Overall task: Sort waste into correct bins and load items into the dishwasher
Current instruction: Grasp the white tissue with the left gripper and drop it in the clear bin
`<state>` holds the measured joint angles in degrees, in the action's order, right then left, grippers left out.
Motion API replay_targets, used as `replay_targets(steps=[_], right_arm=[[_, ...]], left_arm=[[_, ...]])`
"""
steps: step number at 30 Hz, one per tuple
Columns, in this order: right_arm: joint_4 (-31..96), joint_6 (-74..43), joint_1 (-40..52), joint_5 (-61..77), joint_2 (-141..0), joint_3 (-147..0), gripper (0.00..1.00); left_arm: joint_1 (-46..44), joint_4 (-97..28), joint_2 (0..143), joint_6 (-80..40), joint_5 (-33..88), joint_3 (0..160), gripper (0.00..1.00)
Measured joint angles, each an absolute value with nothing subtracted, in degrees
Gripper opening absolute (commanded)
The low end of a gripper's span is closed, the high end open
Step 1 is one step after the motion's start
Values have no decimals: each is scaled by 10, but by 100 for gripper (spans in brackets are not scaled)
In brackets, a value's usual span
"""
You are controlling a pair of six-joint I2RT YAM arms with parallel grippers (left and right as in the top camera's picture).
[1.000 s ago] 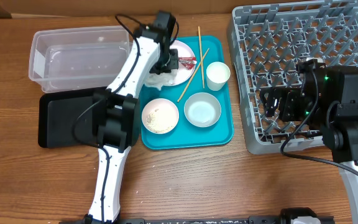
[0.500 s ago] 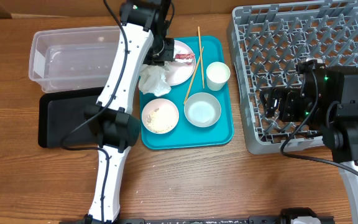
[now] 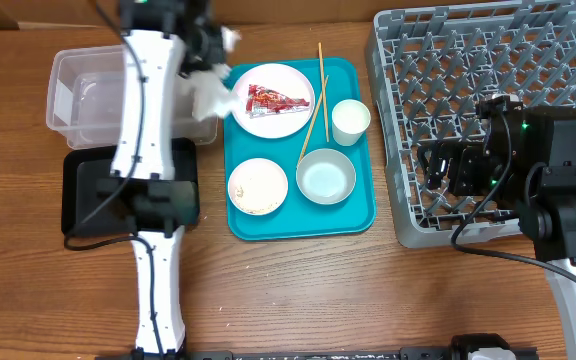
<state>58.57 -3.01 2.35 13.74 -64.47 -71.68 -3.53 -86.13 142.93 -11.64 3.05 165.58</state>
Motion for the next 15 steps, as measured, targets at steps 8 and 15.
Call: replay_targets(steps=[8,15], right_arm=[[585,-30,23,138,-645,-717,100],[585,-30,23,137,-645,-717,100]], left_arm=[[42,-782,1430,-118,12,1585,6],[37,-782,1434,-118,8,1509,98]])
